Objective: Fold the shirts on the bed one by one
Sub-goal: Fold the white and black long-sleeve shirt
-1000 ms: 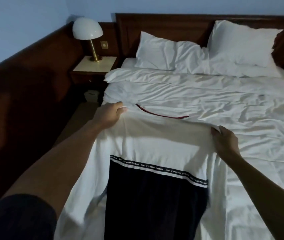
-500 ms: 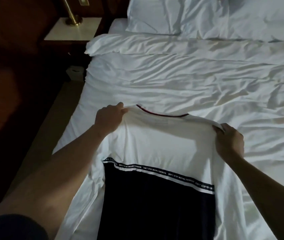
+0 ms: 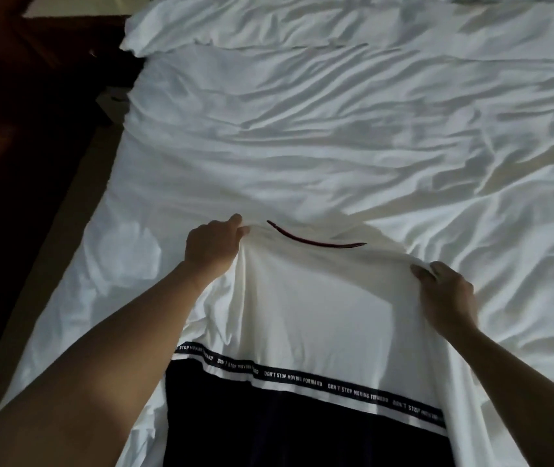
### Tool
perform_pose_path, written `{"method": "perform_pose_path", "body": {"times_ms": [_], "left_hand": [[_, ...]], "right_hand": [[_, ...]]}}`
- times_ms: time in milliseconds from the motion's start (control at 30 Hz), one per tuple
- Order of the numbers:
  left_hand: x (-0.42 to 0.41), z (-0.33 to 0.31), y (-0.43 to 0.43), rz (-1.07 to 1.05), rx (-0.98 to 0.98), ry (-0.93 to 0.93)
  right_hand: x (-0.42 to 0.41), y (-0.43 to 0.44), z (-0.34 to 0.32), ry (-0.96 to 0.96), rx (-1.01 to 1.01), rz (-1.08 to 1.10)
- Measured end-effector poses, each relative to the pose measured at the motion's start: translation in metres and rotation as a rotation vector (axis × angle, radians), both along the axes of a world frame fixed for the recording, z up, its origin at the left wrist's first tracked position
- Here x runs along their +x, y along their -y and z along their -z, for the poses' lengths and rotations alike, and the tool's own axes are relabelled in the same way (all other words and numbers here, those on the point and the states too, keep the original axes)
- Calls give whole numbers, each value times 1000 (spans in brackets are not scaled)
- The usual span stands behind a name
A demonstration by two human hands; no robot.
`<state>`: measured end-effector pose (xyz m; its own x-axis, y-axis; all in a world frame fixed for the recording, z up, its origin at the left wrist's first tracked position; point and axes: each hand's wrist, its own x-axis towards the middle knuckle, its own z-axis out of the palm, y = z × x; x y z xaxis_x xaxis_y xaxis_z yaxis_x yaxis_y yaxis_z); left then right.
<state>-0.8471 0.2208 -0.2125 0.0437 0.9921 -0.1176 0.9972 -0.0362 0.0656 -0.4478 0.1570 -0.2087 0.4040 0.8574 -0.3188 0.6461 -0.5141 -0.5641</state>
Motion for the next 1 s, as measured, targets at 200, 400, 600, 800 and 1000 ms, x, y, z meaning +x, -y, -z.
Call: {"method": "perform_pose_path", "body": {"times_ms": [200,400,600,800,1000], "left_hand": [[27,37,3,-84,146,-99],[145,46,63,134,334,233],[261,69,117,261,142,485],[263,102,113,363,138,346],[263,115,113,352,108,255]], "right_hand": [[5,-3,42,-62,-20,8],[7,-3,50,-96,-20,17],[25,6,46,-403,-13,78],[52,70,39,-389,-178,-33],[71,140,42,-513,-185,187]]}}
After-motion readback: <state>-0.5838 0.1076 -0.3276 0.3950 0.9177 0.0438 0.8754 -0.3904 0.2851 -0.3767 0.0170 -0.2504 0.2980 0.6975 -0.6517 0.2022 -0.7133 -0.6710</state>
